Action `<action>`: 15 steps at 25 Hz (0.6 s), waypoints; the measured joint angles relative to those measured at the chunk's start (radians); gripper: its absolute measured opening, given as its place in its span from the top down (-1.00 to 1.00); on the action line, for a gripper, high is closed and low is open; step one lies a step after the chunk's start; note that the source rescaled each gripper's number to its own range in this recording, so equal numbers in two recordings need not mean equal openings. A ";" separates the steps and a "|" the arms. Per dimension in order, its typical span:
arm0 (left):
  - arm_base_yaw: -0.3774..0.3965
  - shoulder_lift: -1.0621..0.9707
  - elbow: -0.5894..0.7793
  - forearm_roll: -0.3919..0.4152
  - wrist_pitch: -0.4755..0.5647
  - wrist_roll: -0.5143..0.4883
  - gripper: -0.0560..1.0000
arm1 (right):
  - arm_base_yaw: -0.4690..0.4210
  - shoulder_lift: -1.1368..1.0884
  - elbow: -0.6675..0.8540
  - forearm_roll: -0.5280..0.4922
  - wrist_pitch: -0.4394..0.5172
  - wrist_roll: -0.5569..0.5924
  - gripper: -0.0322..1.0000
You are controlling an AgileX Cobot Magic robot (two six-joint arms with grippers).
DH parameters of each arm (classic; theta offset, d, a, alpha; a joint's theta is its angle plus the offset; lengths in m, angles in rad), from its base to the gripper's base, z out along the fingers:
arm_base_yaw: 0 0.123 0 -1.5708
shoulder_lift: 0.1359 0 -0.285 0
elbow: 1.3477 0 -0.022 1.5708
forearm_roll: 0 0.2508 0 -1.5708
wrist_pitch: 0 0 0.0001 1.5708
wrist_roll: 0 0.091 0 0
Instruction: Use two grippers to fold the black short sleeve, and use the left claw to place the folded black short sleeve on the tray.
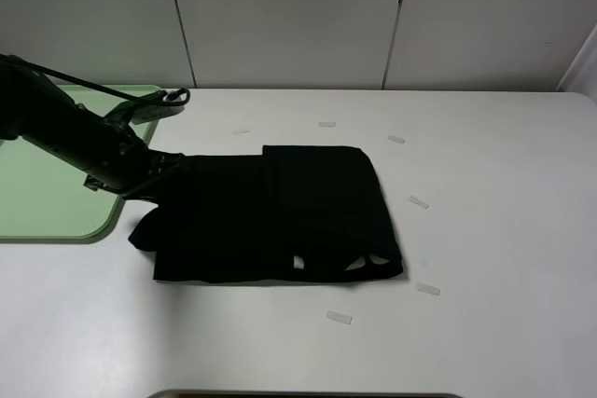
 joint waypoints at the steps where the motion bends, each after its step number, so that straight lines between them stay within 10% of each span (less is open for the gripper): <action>1: 0.015 -0.019 0.000 0.077 0.009 -0.058 0.85 | 0.000 0.000 0.000 0.000 0.000 0.000 -1.00; 7: 0.036 -0.117 0.000 0.313 0.051 -0.213 0.85 | 0.000 0.000 0.000 0.000 0.000 0.000 -1.00; 15: -0.042 -0.150 -0.007 0.212 0.067 -0.070 0.85 | 0.000 0.000 0.000 0.000 0.000 0.000 -1.00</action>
